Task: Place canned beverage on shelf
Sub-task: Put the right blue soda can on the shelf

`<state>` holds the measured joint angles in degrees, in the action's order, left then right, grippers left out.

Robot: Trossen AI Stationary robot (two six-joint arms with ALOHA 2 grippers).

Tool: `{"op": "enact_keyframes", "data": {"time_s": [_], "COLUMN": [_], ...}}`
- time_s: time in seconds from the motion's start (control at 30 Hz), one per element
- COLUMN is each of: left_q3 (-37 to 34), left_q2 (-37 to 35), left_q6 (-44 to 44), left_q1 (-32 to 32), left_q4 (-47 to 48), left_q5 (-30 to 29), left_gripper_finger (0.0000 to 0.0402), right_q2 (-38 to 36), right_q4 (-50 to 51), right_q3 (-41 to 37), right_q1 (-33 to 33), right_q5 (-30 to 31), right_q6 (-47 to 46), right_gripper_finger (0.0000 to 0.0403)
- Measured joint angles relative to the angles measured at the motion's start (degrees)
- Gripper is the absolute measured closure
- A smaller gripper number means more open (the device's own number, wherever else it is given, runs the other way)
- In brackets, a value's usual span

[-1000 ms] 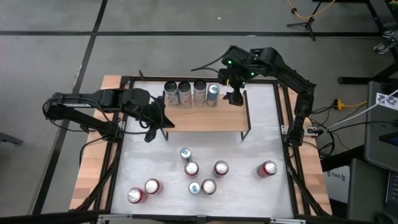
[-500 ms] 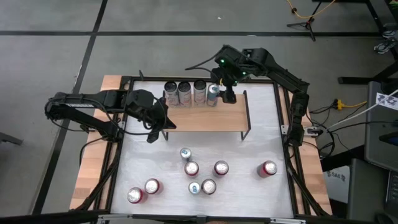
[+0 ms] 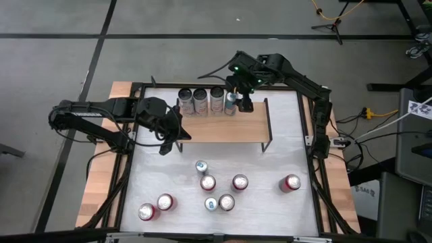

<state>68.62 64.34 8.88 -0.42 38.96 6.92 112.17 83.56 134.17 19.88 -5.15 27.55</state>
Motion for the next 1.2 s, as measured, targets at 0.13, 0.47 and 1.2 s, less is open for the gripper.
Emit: {"op": "enact_keyframes", "data": {"time_s": [0.13, 0.47, 1.2], "left_q3": [0.0, 0.0, 0.0], "left_q2": [-0.02, -0.01, 0.0], "left_q6": [0.0, 0.0, 0.0], "left_q1": [0.0, 0.0, 0.01], "left_q4": [0.0, 0.0, 0.0], "left_q5": [-0.02, -0.04, -0.02], "left_gripper_finger": [0.0401, 0.0401, 0.0401], "right_q2": [0.87, 1.41, 1.41], "right_q4": [0.21, 0.25, 0.02], "right_q3": [0.02, 0.0, 0.04], "right_q1": [0.0, -0.02, -0.02], "right_q5": [1.38, 1.1, 1.12], "right_q6": [-0.04, -0.32, -8.67], "right_gripper_finger": [0.01, 0.01, 0.0159]}}
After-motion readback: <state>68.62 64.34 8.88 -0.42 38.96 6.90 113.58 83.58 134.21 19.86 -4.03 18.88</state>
